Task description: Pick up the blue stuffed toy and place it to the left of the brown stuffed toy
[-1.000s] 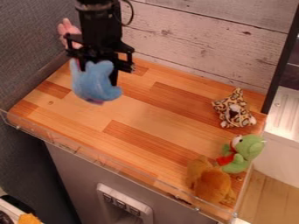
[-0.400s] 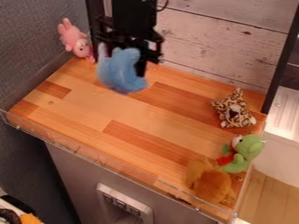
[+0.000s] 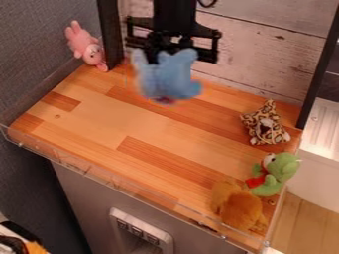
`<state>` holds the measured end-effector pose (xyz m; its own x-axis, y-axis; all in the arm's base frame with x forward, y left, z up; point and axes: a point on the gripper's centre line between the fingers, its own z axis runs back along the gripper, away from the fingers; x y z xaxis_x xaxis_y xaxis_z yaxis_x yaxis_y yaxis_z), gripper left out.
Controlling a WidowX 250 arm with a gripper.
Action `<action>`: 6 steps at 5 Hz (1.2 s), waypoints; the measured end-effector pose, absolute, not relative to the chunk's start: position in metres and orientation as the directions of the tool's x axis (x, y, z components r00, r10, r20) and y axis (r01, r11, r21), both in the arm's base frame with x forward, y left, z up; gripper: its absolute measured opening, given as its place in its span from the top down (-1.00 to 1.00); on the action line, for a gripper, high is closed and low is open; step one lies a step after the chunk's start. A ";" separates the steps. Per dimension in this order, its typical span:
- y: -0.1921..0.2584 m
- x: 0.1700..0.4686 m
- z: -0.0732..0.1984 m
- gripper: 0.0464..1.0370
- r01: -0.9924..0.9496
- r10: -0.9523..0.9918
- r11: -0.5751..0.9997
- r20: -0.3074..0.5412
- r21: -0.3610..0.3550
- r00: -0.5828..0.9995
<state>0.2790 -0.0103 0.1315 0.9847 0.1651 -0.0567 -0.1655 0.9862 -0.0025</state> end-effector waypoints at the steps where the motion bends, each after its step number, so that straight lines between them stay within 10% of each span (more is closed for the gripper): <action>1: -0.021 0.282 0.119 0.60 -0.216 0.216 0.976 -0.036 -0.003 0.976; 6: -0.022 0.268 0.013 0.46 0.147 -0.147 0.989 -0.022 -0.024 0.989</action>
